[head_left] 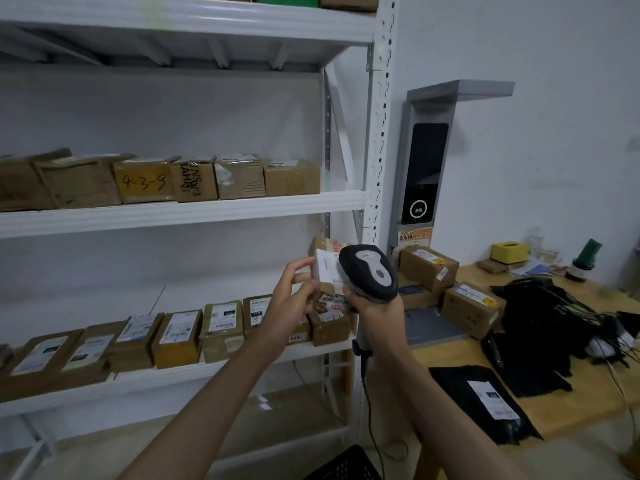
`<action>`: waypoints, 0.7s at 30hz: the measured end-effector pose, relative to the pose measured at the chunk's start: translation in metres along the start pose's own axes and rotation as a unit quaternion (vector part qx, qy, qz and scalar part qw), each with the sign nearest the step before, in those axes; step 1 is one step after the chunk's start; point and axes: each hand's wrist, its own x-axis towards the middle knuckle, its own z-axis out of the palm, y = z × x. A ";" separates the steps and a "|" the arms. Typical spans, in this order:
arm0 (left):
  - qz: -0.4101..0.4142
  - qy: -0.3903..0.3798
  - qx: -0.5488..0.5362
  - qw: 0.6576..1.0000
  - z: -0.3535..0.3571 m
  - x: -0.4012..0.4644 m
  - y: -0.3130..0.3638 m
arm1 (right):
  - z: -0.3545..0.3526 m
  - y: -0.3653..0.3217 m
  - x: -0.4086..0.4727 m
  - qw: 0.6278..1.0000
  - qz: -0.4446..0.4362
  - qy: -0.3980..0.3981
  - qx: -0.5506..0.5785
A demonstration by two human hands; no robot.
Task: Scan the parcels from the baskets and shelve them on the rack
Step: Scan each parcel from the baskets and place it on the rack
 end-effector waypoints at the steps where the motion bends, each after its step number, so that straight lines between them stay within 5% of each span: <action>1: 0.000 -0.002 0.009 1.000 0.000 0.004 0.005 | 0.003 -0.001 0.003 1.000 0.000 0.009 0.011; 14: 0.044 -0.047 -0.006 0.998 0.030 0.129 0.081 | 0.018 -0.042 0.087 0.995 -0.044 0.076 0.046; 21: 0.073 0.023 0.166 0.983 0.057 0.229 0.120 | 0.011 -0.034 0.110 0.994 -0.032 0.092 0.045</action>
